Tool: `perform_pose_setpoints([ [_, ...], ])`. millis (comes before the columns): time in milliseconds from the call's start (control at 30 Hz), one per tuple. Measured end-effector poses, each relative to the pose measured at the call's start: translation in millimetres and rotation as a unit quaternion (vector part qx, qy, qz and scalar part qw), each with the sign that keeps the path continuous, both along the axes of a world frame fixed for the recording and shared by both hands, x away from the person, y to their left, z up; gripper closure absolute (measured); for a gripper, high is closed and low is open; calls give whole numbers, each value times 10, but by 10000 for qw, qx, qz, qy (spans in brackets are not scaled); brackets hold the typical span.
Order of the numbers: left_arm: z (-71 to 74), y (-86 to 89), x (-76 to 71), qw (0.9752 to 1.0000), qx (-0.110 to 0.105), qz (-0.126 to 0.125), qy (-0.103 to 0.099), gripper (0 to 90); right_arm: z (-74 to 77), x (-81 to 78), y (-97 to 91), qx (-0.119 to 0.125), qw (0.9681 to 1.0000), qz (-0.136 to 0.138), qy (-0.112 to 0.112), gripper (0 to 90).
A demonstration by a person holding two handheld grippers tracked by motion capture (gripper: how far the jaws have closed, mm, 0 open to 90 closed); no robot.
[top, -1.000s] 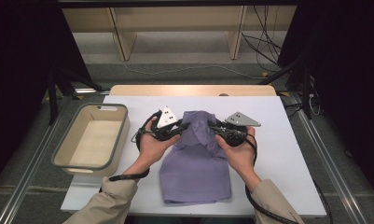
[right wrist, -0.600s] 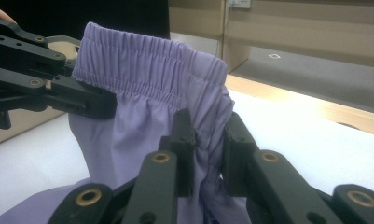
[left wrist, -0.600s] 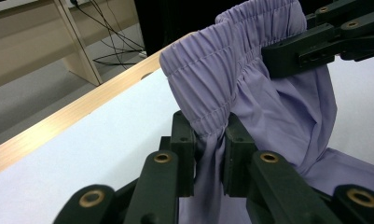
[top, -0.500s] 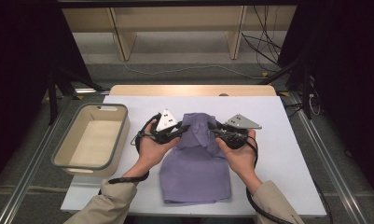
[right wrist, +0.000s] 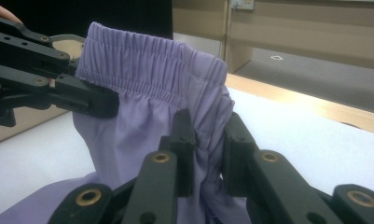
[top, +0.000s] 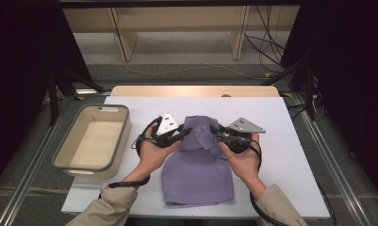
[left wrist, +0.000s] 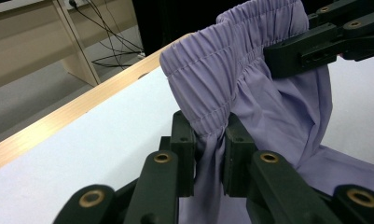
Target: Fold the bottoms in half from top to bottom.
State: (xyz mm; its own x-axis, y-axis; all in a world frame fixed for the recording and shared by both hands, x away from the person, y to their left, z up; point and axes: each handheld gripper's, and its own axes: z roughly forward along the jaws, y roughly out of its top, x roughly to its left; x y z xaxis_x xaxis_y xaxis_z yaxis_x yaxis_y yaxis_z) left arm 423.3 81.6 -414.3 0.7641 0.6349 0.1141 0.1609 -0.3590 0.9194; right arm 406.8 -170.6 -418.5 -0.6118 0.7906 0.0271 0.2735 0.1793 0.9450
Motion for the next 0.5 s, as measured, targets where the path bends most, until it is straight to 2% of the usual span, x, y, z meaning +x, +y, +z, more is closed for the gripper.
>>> perform_pose_setpoints([
  [500,-1,-1,-66,10000,21,-48,-20,778,-1,-76,-13,-18,10000,34,-10,781],
])
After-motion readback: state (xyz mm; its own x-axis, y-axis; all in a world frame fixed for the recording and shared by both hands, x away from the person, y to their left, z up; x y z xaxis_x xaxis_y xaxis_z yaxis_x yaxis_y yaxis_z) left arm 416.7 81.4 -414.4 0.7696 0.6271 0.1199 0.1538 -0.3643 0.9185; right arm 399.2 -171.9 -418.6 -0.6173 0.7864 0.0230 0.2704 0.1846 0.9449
